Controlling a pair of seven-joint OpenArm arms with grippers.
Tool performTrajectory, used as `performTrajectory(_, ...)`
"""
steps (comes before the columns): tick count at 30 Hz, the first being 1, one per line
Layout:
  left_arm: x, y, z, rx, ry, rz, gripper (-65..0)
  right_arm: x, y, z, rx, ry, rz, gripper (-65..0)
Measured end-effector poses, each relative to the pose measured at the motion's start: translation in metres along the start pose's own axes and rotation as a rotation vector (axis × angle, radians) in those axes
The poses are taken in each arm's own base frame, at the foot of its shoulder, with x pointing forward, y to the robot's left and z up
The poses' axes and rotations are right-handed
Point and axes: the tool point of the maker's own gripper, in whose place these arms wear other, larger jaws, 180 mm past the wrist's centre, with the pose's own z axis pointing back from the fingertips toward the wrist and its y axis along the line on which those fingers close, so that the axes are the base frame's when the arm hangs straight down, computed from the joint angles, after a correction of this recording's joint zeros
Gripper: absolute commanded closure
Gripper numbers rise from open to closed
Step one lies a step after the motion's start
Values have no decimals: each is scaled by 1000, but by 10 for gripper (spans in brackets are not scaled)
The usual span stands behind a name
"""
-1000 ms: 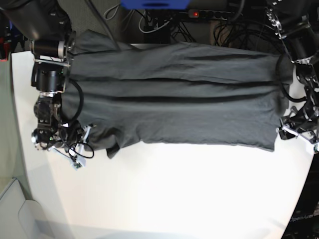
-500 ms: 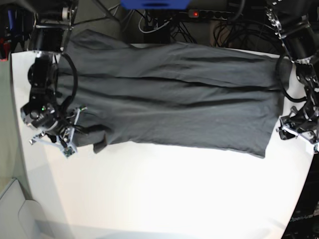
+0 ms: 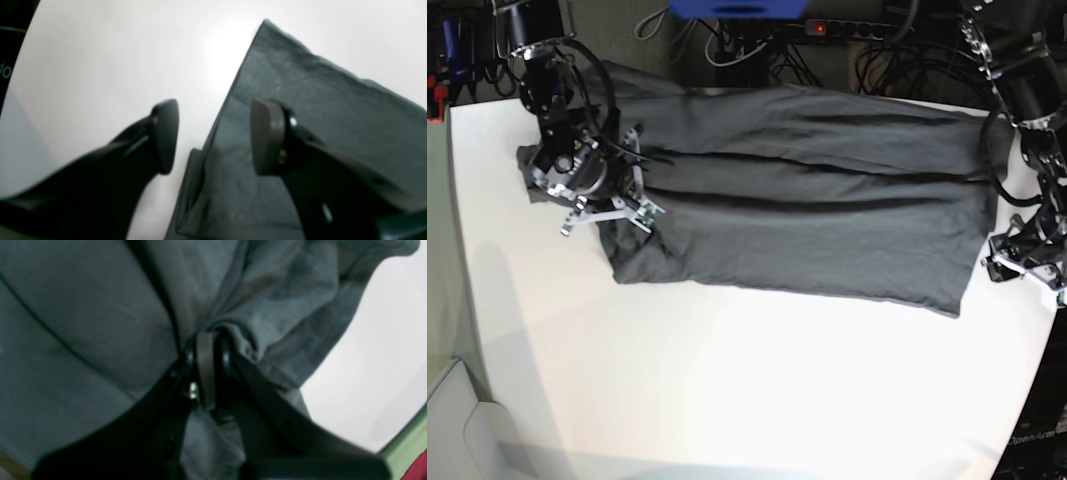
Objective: Layout the t-shirt on the table in an organized manner, then fold the t-shirt properly
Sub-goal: 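Grasp the shirt corner with the right gripper and tuck it inward, then move the right gripper along the shirt edge and regrasp the hem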
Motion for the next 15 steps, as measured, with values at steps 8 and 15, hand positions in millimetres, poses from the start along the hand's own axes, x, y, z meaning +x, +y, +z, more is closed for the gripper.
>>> performTrajectory(8, -1, 1, 0, 3, 1, 4, -338, -9, -25, 13, -62, 75, 32, -302)
performTrajectory(15, -1, 2, 1, 3, 1, 4, -338, -11, -59, 39, -169, 77, 89, -344)
